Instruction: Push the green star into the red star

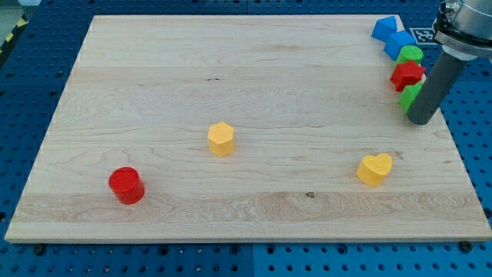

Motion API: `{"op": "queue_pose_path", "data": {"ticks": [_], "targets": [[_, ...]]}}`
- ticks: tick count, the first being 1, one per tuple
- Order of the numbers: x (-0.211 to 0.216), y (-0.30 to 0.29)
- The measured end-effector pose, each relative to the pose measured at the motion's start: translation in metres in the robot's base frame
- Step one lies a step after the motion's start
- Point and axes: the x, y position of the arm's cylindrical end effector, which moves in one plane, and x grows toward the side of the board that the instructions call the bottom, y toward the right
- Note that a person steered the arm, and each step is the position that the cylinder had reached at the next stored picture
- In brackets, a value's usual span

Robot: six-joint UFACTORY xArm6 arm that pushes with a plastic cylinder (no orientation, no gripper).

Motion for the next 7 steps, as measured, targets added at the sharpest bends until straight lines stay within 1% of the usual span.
{"op": "queue_pose_path", "data": {"ticks": [3,5,7], "targets": [[-0.009,0.008],[-0.009,-0.018],[-0.009,-0.072]]}}
